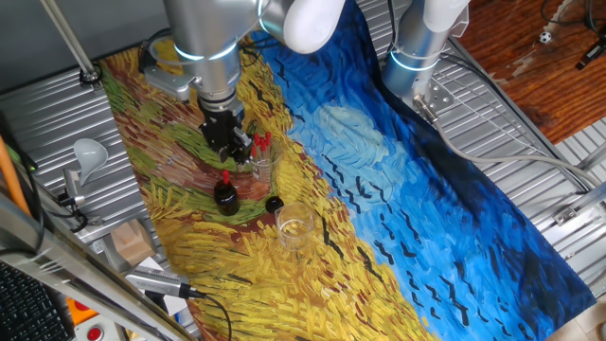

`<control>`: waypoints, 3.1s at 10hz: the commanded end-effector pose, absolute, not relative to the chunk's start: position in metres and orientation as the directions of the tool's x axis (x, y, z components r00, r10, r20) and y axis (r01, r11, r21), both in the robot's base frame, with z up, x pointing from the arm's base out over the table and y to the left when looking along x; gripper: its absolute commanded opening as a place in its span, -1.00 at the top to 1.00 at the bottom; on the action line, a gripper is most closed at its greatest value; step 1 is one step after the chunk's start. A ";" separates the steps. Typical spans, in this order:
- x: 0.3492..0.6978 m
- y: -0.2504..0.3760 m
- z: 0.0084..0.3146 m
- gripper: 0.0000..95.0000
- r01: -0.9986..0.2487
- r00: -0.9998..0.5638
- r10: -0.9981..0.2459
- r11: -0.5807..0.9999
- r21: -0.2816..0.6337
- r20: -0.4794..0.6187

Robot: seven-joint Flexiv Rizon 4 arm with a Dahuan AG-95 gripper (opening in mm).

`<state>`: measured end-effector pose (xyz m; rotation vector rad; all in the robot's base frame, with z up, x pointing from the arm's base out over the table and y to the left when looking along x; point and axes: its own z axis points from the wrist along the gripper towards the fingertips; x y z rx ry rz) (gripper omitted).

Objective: Transfer liquid using a dropper

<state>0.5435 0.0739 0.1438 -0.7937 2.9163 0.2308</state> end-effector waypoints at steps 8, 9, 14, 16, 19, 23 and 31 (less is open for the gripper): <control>0.557 0.075 0.133 0.20 -0.501 -0.861 -0.482 0.858 0.109 -0.164; 0.558 0.075 0.133 0.20 -0.502 -0.860 -0.482 0.858 0.110 -0.164; 0.560 0.075 0.130 0.20 -0.501 -0.861 -0.481 0.859 0.111 -0.165; 0.560 0.075 0.127 0.20 -0.501 -0.861 -0.481 0.859 0.111 -0.166; 0.562 0.076 0.126 0.60 -0.499 -0.862 -0.480 0.859 0.110 -0.165; 0.562 0.079 0.123 0.60 -0.494 -0.865 -0.474 0.862 0.111 -0.165; 0.563 0.082 0.121 0.60 -0.493 -0.865 -0.473 0.863 0.111 -0.166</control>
